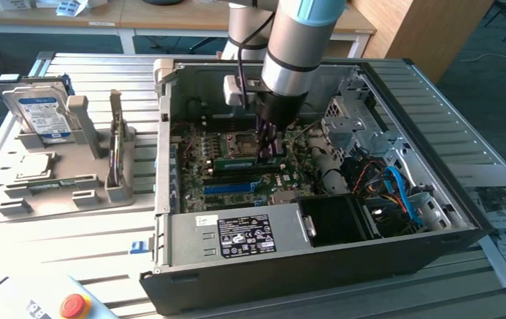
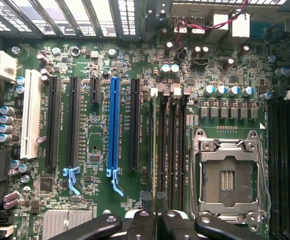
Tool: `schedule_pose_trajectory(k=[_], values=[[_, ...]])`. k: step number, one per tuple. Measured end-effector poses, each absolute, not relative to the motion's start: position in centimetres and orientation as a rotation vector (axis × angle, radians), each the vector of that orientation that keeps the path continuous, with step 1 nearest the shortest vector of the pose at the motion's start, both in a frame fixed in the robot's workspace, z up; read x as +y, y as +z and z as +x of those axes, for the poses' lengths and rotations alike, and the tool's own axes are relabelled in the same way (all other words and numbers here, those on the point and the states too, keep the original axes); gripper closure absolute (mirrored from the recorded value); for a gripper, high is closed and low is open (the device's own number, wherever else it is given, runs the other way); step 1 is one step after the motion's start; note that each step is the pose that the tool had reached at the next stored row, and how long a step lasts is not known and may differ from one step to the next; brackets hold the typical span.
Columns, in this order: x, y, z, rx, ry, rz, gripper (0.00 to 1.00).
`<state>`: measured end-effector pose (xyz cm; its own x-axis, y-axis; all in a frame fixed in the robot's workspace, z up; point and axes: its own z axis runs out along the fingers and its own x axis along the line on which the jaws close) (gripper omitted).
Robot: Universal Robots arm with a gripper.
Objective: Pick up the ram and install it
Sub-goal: 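Insert the ram into the slot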
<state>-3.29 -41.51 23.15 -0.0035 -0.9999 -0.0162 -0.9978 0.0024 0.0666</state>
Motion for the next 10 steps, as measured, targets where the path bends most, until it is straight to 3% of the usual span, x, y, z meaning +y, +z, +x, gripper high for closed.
schedule_pose_trajectory(k=[10], values=[[-41.51,23.02,-3.34,-2.199,-0.091,2.192,0.88]])
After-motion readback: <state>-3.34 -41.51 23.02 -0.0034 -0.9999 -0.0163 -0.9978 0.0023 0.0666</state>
